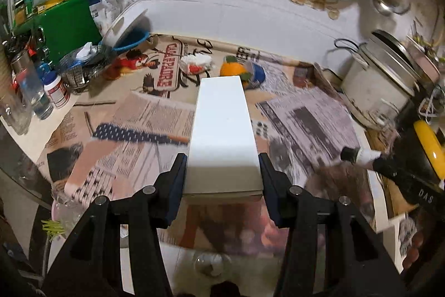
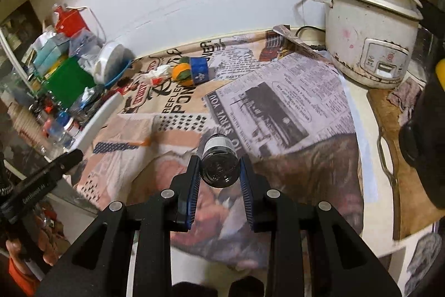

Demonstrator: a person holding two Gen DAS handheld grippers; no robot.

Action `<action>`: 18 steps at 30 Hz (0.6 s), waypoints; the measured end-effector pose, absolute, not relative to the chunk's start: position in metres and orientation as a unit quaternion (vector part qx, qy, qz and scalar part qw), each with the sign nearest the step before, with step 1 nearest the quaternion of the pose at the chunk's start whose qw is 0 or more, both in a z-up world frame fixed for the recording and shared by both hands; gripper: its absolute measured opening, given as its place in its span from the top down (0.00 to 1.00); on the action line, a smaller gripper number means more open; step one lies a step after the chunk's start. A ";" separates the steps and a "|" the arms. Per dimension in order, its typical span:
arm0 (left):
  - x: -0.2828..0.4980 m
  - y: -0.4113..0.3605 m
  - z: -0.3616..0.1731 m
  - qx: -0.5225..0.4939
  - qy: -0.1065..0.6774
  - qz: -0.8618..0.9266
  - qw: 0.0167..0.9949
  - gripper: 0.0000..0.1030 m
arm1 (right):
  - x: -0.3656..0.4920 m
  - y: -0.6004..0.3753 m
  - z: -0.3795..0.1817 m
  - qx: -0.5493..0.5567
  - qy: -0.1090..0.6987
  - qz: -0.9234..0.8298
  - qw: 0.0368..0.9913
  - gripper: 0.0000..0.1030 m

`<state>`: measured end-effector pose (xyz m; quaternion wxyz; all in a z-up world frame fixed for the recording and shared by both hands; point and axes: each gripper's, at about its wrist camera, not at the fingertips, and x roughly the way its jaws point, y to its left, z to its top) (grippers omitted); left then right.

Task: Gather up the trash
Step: 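Lift the white box and brown bottle off the counter down over the bucket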

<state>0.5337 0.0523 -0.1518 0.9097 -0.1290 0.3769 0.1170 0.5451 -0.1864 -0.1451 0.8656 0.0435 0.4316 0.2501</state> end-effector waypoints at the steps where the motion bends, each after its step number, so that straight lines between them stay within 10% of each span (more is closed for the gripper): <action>1: 0.526 0.051 -0.153 -0.128 0.378 0.112 0.910 0.52 | 0.537 -0.186 -0.144 0.046 0.430 0.249 0.866 0.75; 18: 0.372 0.068 -0.175 -0.079 0.396 0.024 0.915 0.52 | 0.382 -0.151 -0.157 0.075 0.434 0.207 0.874 0.75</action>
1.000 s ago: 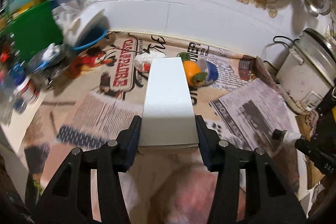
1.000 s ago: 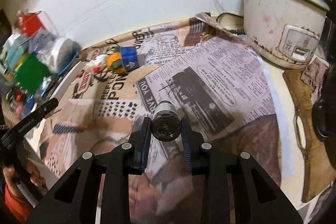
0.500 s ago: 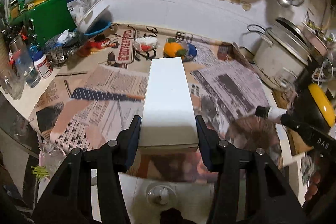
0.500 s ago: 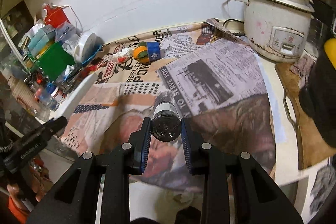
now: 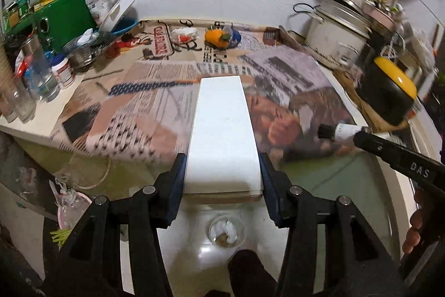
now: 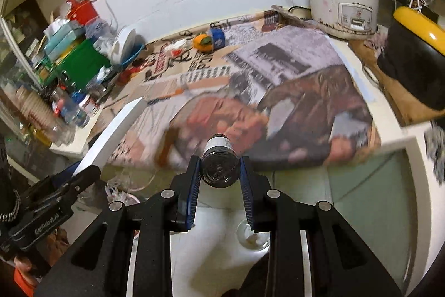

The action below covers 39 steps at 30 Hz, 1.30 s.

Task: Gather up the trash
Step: 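Lift the white box and brown bottle off the counter down over the bucket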

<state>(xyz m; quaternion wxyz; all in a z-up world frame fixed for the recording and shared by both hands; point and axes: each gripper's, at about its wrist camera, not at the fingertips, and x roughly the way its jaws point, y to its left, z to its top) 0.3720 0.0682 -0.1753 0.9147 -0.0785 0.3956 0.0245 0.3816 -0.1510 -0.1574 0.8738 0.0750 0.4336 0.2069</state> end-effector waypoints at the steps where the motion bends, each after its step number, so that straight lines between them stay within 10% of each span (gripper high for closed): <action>1: 0.362 0.070 -0.177 -0.075 0.396 0.022 0.915 0.52 | 0.371 -0.147 -0.159 0.075 0.434 0.208 0.874 0.75; 21: 0.300 0.040 -0.285 -0.077 0.508 0.009 0.858 0.52 | 0.297 -0.144 -0.225 0.058 0.508 0.204 0.835 0.75; 39: 0.330 0.026 -0.530 -0.124 0.562 0.046 0.816 0.52 | 0.357 -0.150 -0.485 0.014 0.601 0.198 0.774 0.75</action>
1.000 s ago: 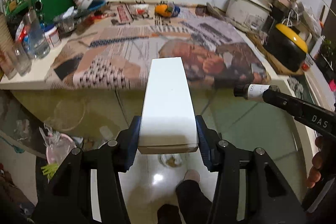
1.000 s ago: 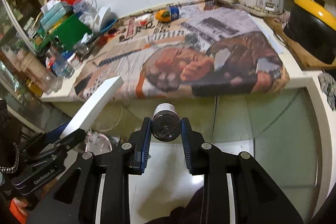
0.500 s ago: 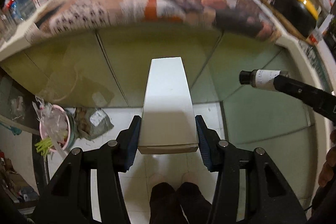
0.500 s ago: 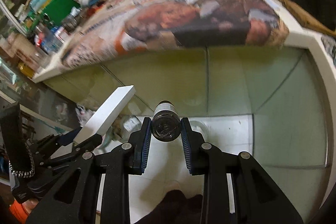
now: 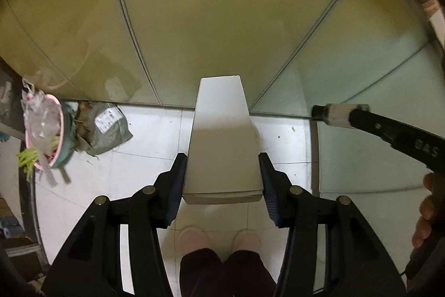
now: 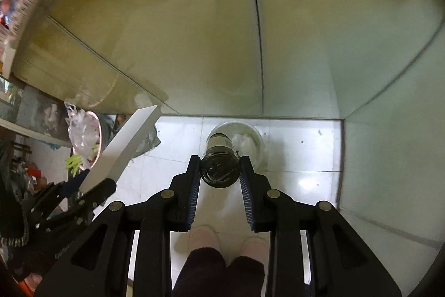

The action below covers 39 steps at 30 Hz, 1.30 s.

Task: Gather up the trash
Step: 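Lift the white box and brown bottle off the counter down over the bucket, then open both tools over the white bucket, dropping box and bottle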

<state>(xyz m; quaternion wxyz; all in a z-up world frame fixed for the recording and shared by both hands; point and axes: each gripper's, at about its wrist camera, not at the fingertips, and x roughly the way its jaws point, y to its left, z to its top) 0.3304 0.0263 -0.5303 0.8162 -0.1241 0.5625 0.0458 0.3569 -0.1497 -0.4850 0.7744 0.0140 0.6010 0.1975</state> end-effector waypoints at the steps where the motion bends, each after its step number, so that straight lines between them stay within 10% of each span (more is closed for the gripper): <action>1: 0.334 0.027 -0.547 -0.124 0.566 0.044 0.814 0.52 | 0.362 -0.146 -0.498 0.013 0.602 0.201 0.773 0.75; 27: 0.427 0.001 -0.675 -0.128 0.629 0.016 0.767 0.51 | 0.399 -0.171 -0.525 0.057 0.595 0.183 0.781 0.62; 39: 0.385 0.007 -0.525 -0.103 0.568 0.010 0.817 0.51 | 0.382 -0.166 -0.418 0.021 0.556 0.206 0.805 0.62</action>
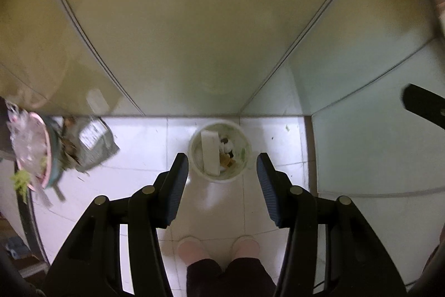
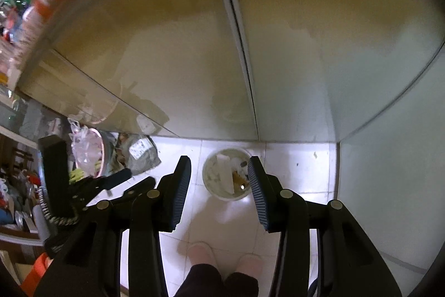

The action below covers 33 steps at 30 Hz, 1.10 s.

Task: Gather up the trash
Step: 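Open both tools over the white bucket, dropping box and bottle, then move both tools back over the counter toward the plastic bag and orange peel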

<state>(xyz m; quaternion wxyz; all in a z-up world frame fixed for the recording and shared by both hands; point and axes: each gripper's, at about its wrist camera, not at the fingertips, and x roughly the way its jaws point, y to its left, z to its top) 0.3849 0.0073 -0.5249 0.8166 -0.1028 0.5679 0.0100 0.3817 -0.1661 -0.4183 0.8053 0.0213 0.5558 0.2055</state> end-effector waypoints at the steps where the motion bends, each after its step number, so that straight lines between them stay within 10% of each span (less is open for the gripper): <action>1: 0.380 0.009 -0.501 -0.099 0.558 0.011 0.824 0.51 | 0.379 -0.166 -0.403 0.022 0.549 0.206 0.809 0.62; 20: 0.293 0.048 -0.144 -0.061 0.343 0.005 0.937 0.35 | 0.295 -0.162 -0.122 0.021 0.390 0.190 0.901 0.62; 25: 0.270 0.063 -0.094 -0.056 0.296 0.006 0.953 0.08 | 0.275 -0.151 -0.080 0.024 0.333 0.179 0.925 0.52; 33: 0.258 0.080 -0.052 -0.047 0.244 0.016 0.969 0.01 | 0.256 -0.143 -0.046 0.007 0.261 0.140 0.955 0.19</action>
